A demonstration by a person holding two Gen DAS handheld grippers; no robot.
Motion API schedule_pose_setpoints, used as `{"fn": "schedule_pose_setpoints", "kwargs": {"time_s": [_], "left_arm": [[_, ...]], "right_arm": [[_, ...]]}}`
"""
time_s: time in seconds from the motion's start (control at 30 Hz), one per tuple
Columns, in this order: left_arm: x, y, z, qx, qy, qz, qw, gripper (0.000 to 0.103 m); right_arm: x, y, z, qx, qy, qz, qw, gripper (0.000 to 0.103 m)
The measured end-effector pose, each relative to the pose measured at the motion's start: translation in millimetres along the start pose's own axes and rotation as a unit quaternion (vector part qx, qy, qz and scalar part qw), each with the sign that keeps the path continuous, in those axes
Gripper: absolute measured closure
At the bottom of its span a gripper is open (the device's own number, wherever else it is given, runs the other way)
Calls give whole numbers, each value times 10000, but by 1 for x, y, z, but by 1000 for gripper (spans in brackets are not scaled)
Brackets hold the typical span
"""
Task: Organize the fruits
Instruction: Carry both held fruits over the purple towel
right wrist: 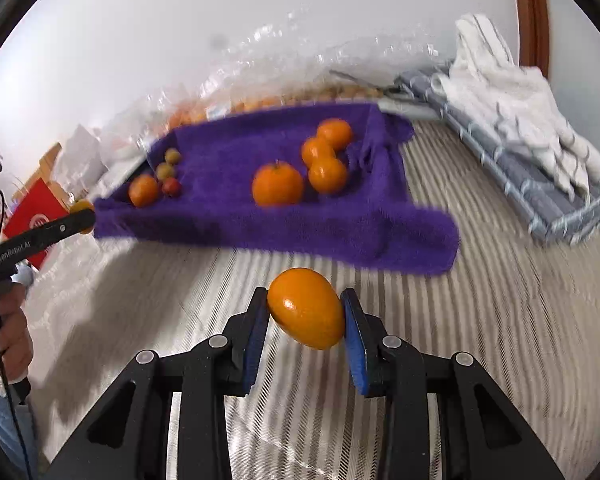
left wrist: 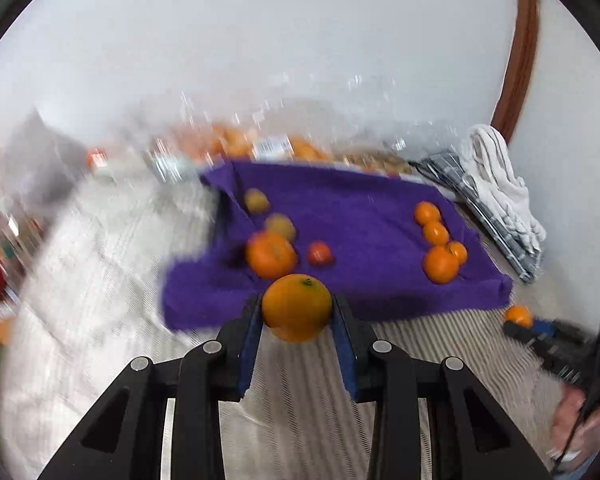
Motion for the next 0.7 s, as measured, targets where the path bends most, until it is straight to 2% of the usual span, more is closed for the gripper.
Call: {"fn": "schedule_pose_setpoints", "kwargs": {"time_s": [0.1, 0.23, 0.33, 0.43, 0.53, 0.7], "left_arm": [[-19, -8, -32, -29, 199, -86, 9998, 71], [-29, -18, -74, -145, 423, -147, 9989, 71], [-23, -24, -105, -267, 479, -214, 9983, 71], [-12, -25, -120, -356, 438, -239, 9981, 71], [6, -27, -137, -426, 374, -358, 9978, 71], [42, -23, -153, -483, 195, -386, 9979, 71]], "right_arm": [[-20, -3, -40, 10, 192, 159, 9997, 67], [-31, -16, -101, -199, 526, 142, 9983, 67], [-23, -22, -150, -206, 683, 147, 9973, 67], [-10, -30, -185, -277, 772, 149, 9965, 67], [9, -38, -205, -342, 724, 50, 9968, 67], [50, -37, -210, -326, 379, -51, 9987, 67]]}}
Point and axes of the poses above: each gripper's, at about its wrist camera, not at the fingertips, and x roughly the way its jaws point, y to its right, z to its underside, the point moved 9 cm from there along x, roughly the way its jaws point, and after that the axes turned 9 degrees about -y, right-handed, at the moved point
